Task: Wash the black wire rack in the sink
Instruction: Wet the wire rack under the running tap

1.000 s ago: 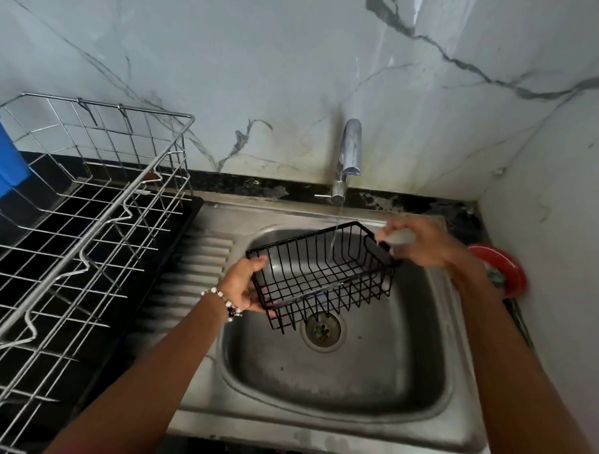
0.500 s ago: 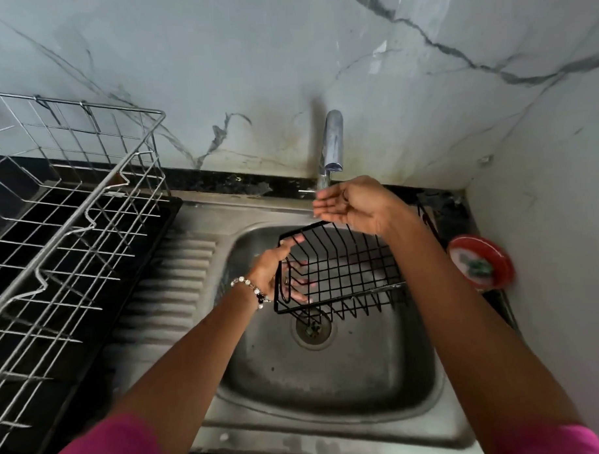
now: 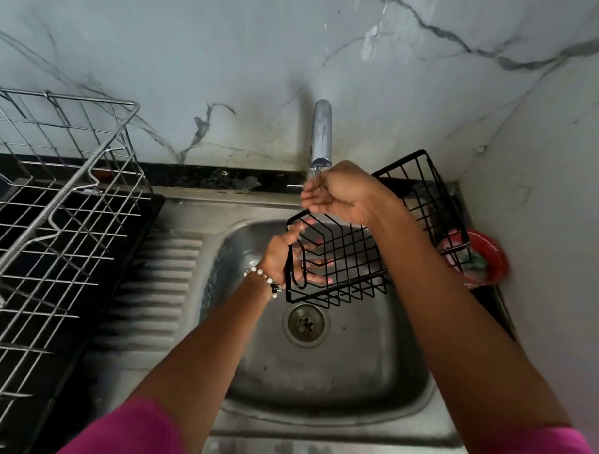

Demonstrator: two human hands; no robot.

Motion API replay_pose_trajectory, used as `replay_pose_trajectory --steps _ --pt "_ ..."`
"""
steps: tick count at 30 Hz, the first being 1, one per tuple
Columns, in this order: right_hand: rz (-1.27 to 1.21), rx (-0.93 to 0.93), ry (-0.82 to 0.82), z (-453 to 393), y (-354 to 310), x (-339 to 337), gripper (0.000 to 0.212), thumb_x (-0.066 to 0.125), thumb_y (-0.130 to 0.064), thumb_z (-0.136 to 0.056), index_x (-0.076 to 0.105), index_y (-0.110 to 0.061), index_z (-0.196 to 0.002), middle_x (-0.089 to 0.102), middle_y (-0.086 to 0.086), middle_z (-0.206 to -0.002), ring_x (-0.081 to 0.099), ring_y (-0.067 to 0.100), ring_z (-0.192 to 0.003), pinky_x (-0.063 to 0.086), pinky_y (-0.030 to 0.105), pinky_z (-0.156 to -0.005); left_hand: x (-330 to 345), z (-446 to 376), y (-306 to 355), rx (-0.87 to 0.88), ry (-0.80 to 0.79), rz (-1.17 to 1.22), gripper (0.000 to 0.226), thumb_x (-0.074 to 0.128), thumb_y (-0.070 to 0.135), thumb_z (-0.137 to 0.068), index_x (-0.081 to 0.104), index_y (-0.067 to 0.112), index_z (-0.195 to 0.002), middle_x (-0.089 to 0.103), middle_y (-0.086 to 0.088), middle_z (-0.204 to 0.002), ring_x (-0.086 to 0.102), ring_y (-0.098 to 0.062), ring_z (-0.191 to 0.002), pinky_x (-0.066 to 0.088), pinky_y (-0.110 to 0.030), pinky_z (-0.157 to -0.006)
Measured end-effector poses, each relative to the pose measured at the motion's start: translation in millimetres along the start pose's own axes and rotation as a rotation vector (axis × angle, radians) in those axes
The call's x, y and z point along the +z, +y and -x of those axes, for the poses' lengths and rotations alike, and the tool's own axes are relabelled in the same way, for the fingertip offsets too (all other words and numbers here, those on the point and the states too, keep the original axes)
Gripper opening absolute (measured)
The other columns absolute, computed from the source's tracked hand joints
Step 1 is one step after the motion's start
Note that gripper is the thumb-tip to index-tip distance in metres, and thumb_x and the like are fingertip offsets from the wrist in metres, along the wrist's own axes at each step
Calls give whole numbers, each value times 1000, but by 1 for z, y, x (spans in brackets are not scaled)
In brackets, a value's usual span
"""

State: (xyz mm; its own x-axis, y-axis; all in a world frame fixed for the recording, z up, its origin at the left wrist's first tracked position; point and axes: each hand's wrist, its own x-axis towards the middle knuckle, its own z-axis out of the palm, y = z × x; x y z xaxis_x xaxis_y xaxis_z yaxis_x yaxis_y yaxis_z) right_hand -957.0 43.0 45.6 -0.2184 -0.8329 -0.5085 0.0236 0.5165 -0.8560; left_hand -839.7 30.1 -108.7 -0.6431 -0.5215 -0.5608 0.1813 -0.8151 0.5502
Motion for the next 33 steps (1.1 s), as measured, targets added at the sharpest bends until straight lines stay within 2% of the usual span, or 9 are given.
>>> replay_pose_trajectory --steps 4,8,11,17,20,23,27,30,33 --pt "35 31 20 -5 3 1 28 36 8 -93 59 12 -108 62 26 -105 63 31 -93 56 32 -77 3 5 -1 -13 -23 -52 47 30 62 -98 59 31 -118 56 -15 -115 63 -45 -95 57 -60 -62" --pt "18 37 17 -6 5 3 29 34 8 -93 58 12 -108 61 25 -99 62 32 -92 54 33 -77 3 7 1 -32 -22 -102 68 17 77 -89 58 33 -119 60 -13 -113 69 -40 -87 58 -53 -61" --pt "34 39 34 -5 3 6 28 33 8 -92 58 9 -104 58 25 -98 59 30 -89 54 31 -75 0 9 3 -26 -8 -120 69 19 77 -88 55 32 -127 58 -15 -117 69 -43 -89 57 -58 -65" --pt "39 30 -3 -1 4 14 28 32 8 -92 57 5 -103 58 23 -97 59 30 -89 54 30 -74 3 13 6 -5 6 -172 66 21 78 -87 59 36 -120 58 -14 -122 66 -45 -96 55 -65 -70" --pt "22 37 -41 0 7 10 30 33 8 -92 58 13 -109 63 27 -104 64 36 -102 55 38 -88 2 14 9 9 64 -205 67 22 78 -87 56 34 -126 56 -15 -128 64 -45 -100 54 -66 -71" --pt "-31 -1 9 4 8 2 31 34 8 -93 58 15 -112 62 30 -112 63 38 -106 54 40 -91 -3 17 14 72 127 -239 65 23 76 -88 60 35 -122 56 -14 -128 64 -46 -104 54 -65 -71" --pt "-95 -6 -182 15 5 -6 31 34 9 -94 59 14 -111 66 28 -107 66 35 -102 52 41 -93 -10 17 20 148 166 -214 72 27 72 -91 53 23 -137 57 -11 -129 64 -43 -106 55 -63 -70" --pt "27 -40 -130 16 2 -6 29 37 8 -94 61 12 -108 66 27 -108 67 32 -100 54 39 -92 -8 19 22 215 135 -158 72 33 74 -84 52 28 -135 56 -8 -134 61 -43 -112 55 -61 -71" --pt "132 -17 -254 17 4 -2 32 33 13 -92 61 11 -106 66 27 -107 67 32 -102 54 40 -92 -7 19 26 288 89 -100 62 26 67 -94 52 26 -133 63 -10 -129 61 -40 -115 54 -63 -76"
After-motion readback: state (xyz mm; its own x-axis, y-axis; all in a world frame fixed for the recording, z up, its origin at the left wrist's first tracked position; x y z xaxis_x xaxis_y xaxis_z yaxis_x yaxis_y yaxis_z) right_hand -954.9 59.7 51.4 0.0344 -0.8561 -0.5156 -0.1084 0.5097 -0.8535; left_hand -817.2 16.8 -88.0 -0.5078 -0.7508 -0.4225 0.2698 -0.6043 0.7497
